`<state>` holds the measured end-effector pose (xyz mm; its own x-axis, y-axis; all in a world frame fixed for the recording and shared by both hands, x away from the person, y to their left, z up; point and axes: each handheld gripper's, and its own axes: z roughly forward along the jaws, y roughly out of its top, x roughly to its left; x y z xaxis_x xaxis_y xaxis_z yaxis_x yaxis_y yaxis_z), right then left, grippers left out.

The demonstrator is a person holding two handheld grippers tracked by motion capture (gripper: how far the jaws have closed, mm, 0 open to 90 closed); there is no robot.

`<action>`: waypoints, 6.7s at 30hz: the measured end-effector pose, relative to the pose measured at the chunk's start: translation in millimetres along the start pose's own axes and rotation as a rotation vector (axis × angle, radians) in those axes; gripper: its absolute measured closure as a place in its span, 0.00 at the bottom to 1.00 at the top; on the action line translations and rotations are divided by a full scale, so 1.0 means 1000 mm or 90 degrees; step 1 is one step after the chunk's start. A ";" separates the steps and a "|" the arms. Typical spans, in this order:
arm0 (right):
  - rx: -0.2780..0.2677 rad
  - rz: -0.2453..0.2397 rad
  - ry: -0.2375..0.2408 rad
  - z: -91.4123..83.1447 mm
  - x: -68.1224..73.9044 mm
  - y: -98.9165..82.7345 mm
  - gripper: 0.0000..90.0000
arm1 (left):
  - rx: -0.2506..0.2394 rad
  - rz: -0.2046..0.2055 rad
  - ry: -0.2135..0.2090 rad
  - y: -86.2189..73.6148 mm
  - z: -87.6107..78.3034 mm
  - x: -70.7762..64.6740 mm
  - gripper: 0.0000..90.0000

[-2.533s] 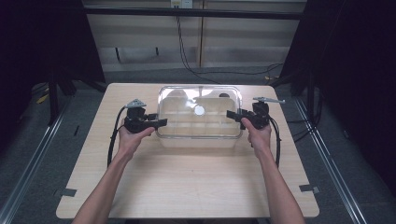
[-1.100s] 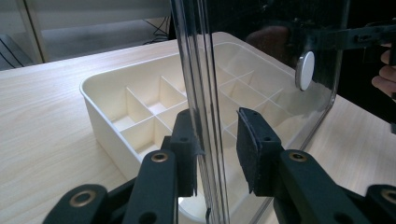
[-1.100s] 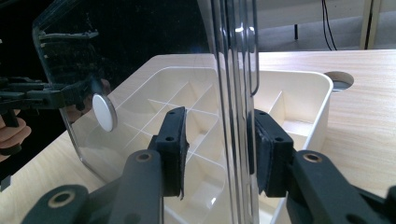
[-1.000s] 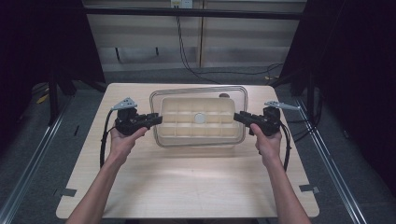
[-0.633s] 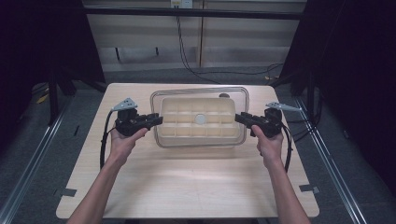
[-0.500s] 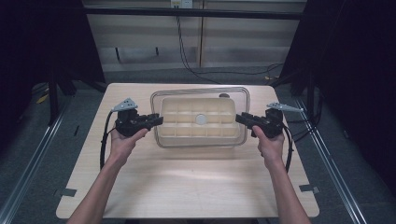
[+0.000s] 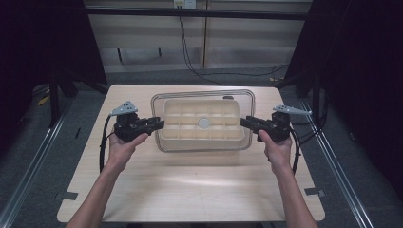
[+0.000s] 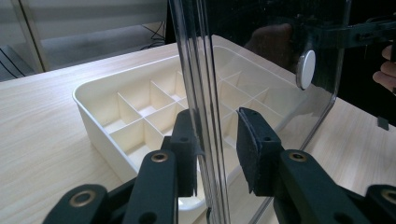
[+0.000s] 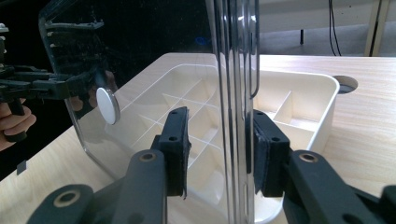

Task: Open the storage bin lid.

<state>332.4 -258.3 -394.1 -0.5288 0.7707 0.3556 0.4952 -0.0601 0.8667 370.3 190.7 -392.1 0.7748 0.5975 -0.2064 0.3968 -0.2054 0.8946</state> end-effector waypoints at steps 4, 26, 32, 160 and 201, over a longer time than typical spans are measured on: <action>0.004 -0.004 0.001 -0.001 0.004 0.000 0.70 | 0.005 0.004 0.000 -0.002 -0.004 -0.001 0.77; 0.047 -0.011 0.016 -0.009 0.019 -0.015 0.72 | 0.034 0.011 0.001 -0.014 -0.018 -0.009 0.76; 0.053 -0.008 0.020 -0.013 0.022 -0.020 0.72 | 0.043 0.013 0.000 -0.018 -0.020 -0.014 0.76; 0.174 0.022 -0.018 -0.031 0.052 -0.112 0.63 | 0.155 0.004 -0.016 -0.092 -0.035 -0.056 0.68; 0.237 0.045 -0.027 -0.010 0.039 -0.127 0.48 | 0.217 -0.028 -0.024 -0.115 -0.021 -0.042 0.61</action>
<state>242.2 -226.4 -486.8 -0.4595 0.7990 0.3880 0.7503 0.1153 0.6510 281.8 204.9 -477.6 0.7681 0.5844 -0.2618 0.5670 -0.4307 0.7021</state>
